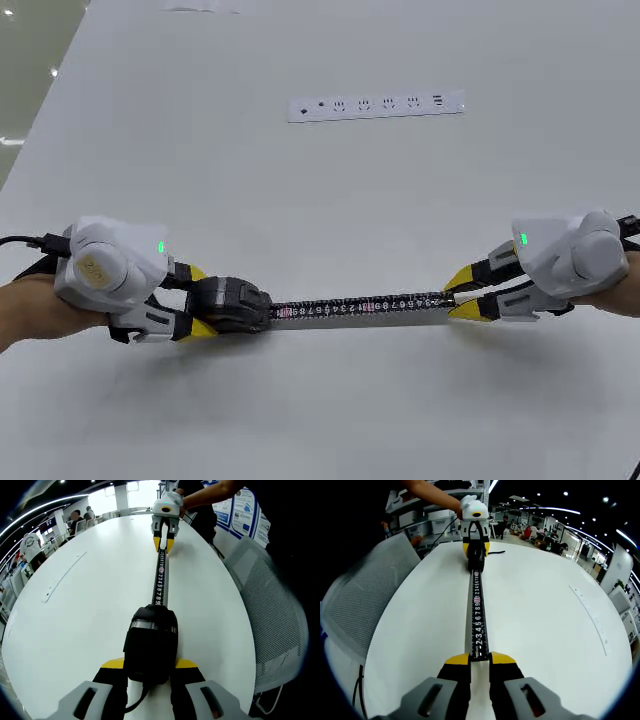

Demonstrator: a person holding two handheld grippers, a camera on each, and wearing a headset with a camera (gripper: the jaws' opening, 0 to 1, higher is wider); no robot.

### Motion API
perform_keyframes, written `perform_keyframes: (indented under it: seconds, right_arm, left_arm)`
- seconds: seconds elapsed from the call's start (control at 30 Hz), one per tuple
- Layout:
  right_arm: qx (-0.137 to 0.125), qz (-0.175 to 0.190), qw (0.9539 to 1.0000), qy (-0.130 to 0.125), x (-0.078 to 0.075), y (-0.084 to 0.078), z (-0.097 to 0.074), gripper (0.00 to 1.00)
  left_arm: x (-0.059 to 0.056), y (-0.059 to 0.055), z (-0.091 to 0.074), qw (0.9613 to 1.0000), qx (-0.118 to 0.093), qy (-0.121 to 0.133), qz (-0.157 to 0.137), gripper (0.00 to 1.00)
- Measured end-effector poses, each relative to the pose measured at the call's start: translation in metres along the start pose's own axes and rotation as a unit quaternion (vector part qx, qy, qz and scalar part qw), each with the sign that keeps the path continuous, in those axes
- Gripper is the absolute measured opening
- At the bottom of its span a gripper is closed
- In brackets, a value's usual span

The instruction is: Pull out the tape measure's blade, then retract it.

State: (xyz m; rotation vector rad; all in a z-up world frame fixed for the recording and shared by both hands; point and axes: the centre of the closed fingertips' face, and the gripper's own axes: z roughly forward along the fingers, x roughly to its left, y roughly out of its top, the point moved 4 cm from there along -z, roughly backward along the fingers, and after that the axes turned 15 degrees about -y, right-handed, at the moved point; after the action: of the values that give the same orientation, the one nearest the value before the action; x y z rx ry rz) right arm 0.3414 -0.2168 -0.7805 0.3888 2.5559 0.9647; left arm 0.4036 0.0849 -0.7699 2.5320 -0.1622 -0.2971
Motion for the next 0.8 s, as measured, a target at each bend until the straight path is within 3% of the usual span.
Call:
perform_keyframes:
  seconds: [0.43,0.8]
  right_arm:
    - [0.012,0.004,0.9999,-0.004,0.0,-0.013,-0.01,0.12]
    - [0.03,-0.008,0.9995,0.0,0.001,-0.017,-0.004,0.12]
  left_arm:
    - [0.001,0.0,0.001,1.0,0.003,-0.002,0.001,0.3]
    - [0.001,0.003,0.002,0.9998,0.017,-0.005,0.002,0.3]
